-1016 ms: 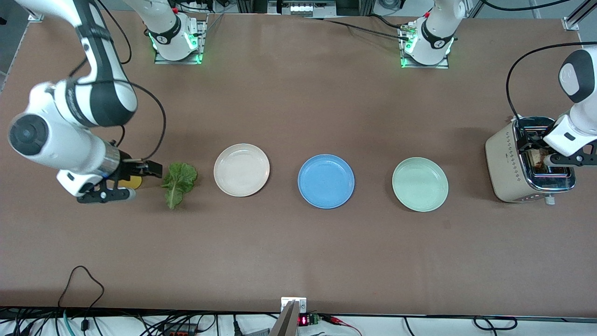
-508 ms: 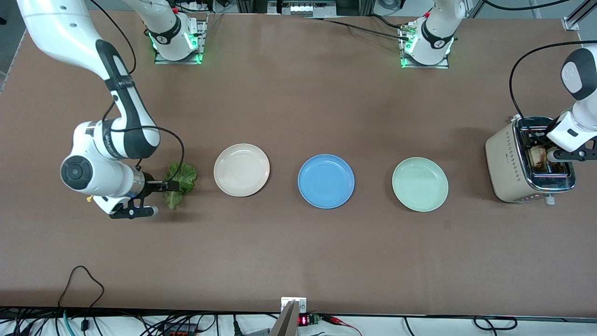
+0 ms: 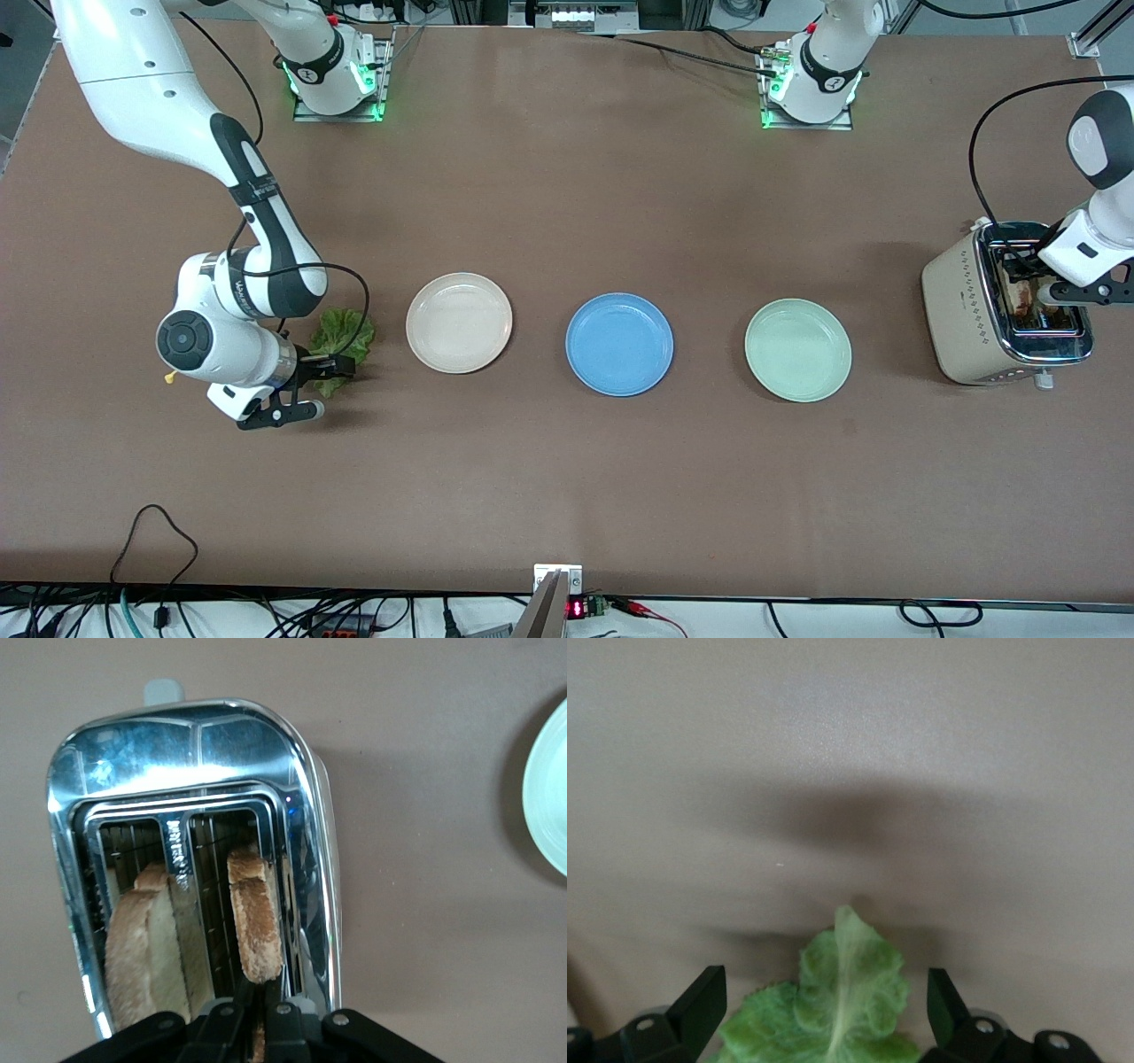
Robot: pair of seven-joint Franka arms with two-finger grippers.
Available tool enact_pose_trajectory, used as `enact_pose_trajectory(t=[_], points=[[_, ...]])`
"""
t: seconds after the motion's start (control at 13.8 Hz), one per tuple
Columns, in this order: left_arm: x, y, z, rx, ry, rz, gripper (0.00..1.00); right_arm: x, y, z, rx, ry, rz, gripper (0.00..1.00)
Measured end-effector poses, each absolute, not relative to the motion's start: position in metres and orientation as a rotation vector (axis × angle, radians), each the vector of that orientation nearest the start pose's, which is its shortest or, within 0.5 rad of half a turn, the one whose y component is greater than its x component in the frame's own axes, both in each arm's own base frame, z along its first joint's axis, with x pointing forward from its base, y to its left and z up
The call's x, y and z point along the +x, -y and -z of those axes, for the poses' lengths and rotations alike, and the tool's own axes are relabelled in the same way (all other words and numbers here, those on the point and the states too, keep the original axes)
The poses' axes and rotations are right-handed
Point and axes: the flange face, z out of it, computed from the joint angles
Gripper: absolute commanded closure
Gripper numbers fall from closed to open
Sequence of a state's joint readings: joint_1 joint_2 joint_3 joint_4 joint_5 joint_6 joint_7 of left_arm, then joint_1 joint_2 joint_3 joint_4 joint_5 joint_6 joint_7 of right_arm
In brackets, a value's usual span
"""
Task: Make sandwich in blue plate with both arms
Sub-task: 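Grasp the lettuce with the right gripper while the left gripper grasps toast, then lift the toast slice from the toaster with the left gripper toward the blue plate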
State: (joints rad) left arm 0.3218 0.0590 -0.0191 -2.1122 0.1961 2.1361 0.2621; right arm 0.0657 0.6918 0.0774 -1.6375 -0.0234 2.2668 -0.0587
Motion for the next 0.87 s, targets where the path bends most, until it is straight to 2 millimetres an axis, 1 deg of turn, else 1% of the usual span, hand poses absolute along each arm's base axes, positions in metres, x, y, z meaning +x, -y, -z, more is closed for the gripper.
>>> enact_pose_trajectory(t=[0.07, 0.22, 0.29, 0.44, 0.51, 0.58, 0.65, 0.73, 0.8, 0.87], points=[[0.523, -0.173, -0.399, -2.989, -0.11, -0.133, 0.99, 0.676, -0.091, -0.205, -3.098, 0.324, -0.092, 0.0], [0.528, -0.169, -0.436, -2.984, -0.123, -0.176, 0.99, 0.675, -0.091, -0.196, -3.101, 0.338, -0.096, 0.0], [0.531, -0.164, -0.455, -2.982, -0.135, -0.202, 0.99, 0.675, -0.091, -0.192, -3.101, 0.339, -0.098, 0.02], [0.536, -0.147, -0.498, -2.975, -0.192, -0.243, 0.99, 0.675, -0.09, -0.188, -3.108, 0.359, -0.102, 0.47], [0.54, -0.134, -0.515, -2.97, -0.23, -0.243, 0.99, 0.675, -0.09, -0.188, -3.115, 0.379, -0.102, 0.66], [0.544, -0.117, -0.528, -2.964, -0.278, -0.244, 0.99, 0.675, -0.089, -0.189, -3.118, 0.39, -0.1, 0.78], [0.547, -0.094, -0.536, -2.956, -0.337, -0.255, 0.99, 0.676, -0.089, -0.189, -3.12, 0.395, -0.098, 0.84], [0.55, -0.066, -0.54, -2.945, -0.409, -0.273, 0.99, 0.676, -0.088, -0.19, -3.121, 0.397, -0.096, 0.89], [0.551, -0.033, -0.542, -2.93, -0.495, -0.291, 0.99, 0.677, -0.088, -0.19, -3.121, 0.399, -0.094, 0.95], [0.552, 0.001, -0.538, -2.913, -0.577, -0.305, 0.99, 0.677, -0.088, -0.191, -3.122, 0.399, -0.092, 0.99]])
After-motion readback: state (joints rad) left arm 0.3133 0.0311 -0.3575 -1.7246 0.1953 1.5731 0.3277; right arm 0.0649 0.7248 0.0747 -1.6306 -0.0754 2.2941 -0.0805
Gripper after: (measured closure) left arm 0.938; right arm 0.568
